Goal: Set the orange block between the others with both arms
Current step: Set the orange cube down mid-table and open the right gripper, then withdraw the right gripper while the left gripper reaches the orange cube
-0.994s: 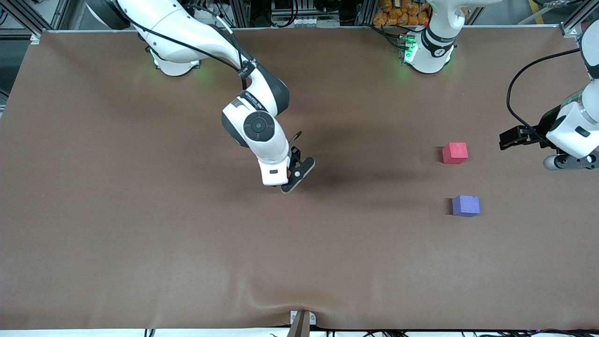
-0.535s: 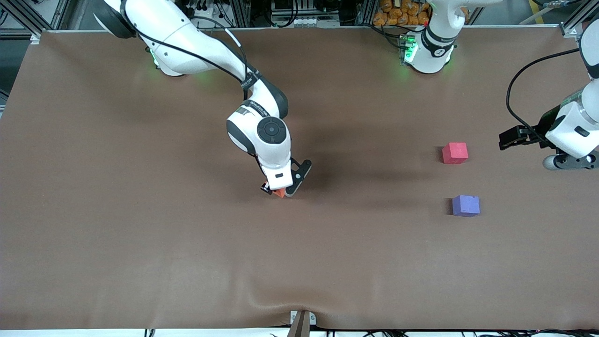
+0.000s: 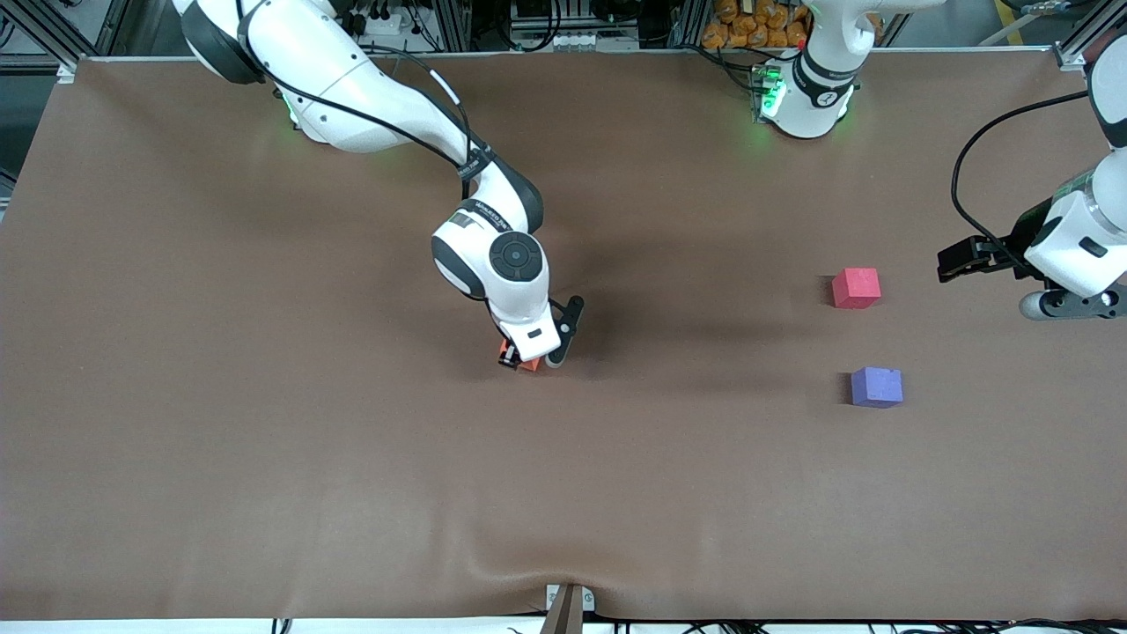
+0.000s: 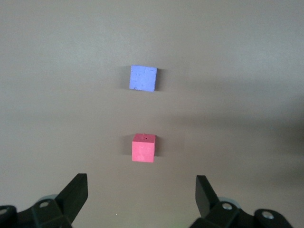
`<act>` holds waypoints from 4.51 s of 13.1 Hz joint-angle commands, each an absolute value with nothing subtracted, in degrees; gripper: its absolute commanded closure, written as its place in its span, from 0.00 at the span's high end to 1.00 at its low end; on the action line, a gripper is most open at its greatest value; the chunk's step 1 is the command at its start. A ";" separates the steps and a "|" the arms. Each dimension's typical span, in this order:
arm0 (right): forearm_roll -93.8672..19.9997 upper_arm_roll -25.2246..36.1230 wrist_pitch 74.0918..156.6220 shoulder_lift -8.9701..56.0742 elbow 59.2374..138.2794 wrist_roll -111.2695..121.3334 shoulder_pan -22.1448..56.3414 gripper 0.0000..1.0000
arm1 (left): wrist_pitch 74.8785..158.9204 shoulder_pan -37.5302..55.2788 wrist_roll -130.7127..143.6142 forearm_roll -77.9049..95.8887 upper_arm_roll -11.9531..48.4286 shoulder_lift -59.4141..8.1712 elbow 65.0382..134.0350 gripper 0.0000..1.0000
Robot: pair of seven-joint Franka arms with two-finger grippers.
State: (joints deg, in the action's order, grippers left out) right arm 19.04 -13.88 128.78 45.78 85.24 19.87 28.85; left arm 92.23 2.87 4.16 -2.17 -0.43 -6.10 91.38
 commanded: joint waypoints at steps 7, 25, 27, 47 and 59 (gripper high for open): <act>18.99 -14.50 123.08 43.43 79.11 19.07 28.48 1.00 | 92.02 2.99 2.81 -0.70 -0.70 -6.94 90.18 1.00; 3.07 -13.98 105.21 30.59 76.64 20.92 -0.79 1.00 | 95.78 12.82 9.92 -0.79 0.26 -20.21 78.40 1.00; 2.90 -11.88 105.82 30.41 76.29 20.22 -1.75 1.00 | 97.38 15.80 15.00 -0.70 0.26 -21.70 78.05 1.00; 1.84 -5.37 108.99 27.25 74.52 0.66 0.95 1.00 | 118.20 35.06 39.01 2.55 0.79 -38.23 72.16 1.00; 2.29 -3.43 109.07 20.05 82.53 -13.62 7.20 1.00 | 136.31 42.71 50.36 2.55 -0.88 -48.95 71.02 1.00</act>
